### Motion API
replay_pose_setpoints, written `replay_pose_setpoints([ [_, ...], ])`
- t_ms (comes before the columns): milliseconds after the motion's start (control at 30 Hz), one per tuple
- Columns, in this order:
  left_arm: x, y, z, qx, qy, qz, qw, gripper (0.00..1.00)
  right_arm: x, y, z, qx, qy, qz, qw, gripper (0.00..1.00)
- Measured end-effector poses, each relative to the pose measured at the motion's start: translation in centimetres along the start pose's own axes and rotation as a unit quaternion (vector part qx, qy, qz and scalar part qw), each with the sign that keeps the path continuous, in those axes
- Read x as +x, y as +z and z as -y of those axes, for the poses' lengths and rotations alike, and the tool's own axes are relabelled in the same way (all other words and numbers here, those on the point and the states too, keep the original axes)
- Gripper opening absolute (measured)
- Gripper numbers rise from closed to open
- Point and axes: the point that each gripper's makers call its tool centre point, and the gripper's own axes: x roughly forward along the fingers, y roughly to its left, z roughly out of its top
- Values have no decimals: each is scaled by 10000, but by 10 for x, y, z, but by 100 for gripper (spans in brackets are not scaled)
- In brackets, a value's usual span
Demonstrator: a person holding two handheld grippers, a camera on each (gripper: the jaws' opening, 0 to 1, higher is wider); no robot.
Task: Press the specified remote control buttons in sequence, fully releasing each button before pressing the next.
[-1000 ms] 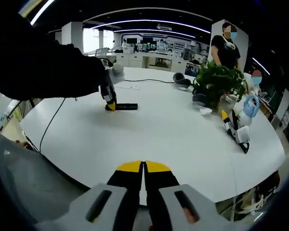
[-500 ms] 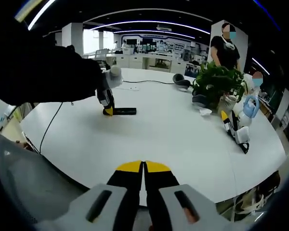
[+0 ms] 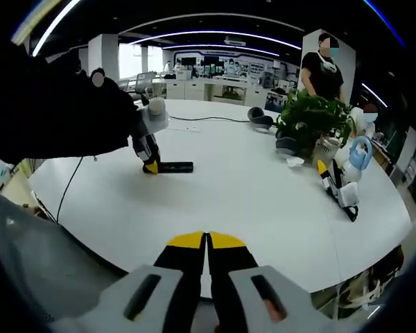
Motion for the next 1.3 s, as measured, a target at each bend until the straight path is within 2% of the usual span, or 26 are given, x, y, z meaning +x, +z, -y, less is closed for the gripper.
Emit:
replay_pose_setpoints([
  [267, -1, -2, 10, 16, -21, -15, 10000, 24, 0, 1, 0, -2, 14, 4, 10000, 0],
  [533, -2, -6, 24, 115, -30, -229, 9997, 24, -1, 3, 1, 41, -1, 61, 10000, 0],
  [900, -4, -13, 43, 276, -64, -305, 9991, 24, -1, 4, 1, 42, 2, 106, 9999, 0],
  [1300, -6, -18, 57, 265, -35, -342, 9991, 24, -1, 4, 0, 20, 6, 69, 10000, 0],
])
